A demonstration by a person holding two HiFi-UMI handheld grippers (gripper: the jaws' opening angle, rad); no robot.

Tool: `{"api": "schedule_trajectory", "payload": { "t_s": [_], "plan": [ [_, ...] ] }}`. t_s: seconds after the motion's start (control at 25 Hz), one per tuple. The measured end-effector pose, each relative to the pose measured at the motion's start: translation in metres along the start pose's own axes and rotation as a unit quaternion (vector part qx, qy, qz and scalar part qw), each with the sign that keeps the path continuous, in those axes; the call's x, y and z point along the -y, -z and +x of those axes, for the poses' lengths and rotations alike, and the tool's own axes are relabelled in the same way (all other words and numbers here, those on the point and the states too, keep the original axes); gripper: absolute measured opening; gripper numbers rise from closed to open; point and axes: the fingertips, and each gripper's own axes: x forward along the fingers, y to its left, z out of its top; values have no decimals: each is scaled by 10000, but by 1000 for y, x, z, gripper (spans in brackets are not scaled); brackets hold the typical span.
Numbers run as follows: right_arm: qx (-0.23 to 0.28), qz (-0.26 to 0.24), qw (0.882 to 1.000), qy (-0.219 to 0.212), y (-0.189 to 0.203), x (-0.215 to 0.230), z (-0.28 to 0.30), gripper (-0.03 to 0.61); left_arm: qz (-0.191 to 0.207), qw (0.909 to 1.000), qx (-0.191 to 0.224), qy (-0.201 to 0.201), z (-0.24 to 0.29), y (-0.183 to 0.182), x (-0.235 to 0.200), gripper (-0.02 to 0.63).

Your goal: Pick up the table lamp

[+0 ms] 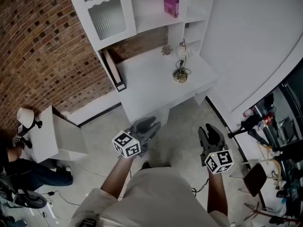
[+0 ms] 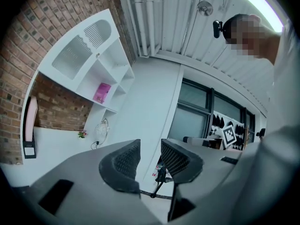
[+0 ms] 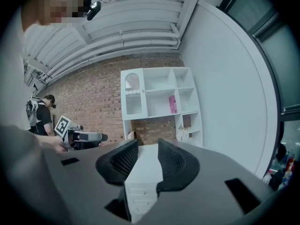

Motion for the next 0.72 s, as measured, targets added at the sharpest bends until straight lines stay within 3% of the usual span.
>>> {"api": "schedule_trajectory", "payload": {
  "t_s": [0.2,0.72],
  "plan": [
    [-7,32,10000,-94,2,9,-8,158,-115,9999,112,26,3,5,12,176],
    [-54,213,9995,-229,17,29,-19,172,-57,9998,-69,-203,19,26,26,173]
  ]
}}
